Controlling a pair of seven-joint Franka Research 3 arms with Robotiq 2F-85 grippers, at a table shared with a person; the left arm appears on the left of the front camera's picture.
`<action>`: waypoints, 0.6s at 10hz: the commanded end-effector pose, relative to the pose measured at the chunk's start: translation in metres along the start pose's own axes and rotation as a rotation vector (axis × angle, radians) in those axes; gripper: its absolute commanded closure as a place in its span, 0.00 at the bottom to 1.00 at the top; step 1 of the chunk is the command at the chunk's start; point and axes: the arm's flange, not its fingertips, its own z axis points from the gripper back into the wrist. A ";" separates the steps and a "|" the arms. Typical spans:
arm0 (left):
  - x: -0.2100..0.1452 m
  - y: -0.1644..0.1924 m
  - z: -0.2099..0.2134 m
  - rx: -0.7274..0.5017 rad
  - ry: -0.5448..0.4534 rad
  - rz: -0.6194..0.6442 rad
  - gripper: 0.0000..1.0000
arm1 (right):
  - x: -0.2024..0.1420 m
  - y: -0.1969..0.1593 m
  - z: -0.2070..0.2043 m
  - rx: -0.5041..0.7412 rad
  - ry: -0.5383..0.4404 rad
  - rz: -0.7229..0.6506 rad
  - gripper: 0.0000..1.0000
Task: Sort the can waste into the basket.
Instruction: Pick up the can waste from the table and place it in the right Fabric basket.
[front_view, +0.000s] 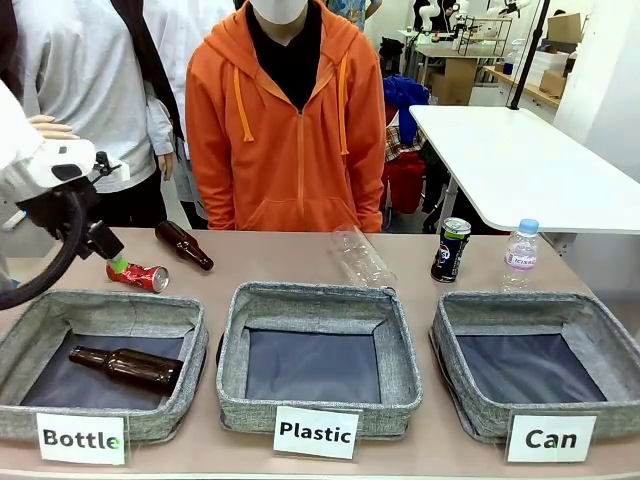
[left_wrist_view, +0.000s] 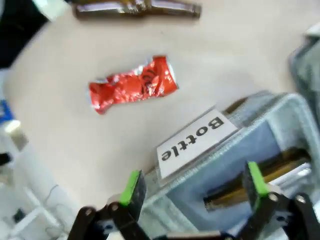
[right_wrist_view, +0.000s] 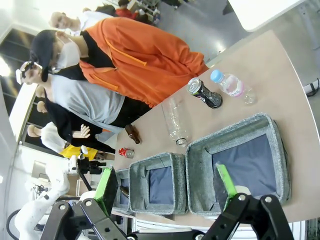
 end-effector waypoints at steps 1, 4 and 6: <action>0.052 0.039 -0.005 -0.053 0.177 -0.456 0.00 | 0.002 0.002 -0.001 0.025 -0.007 0.003 0.00; 0.045 0.043 -0.019 -0.201 0.343 -1.313 0.00 | 0.002 0.002 -0.001 0.025 -0.007 0.003 0.00; 0.028 0.034 -0.024 -0.036 0.202 -1.468 0.00 | 0.002 0.002 -0.001 0.025 -0.007 0.003 0.00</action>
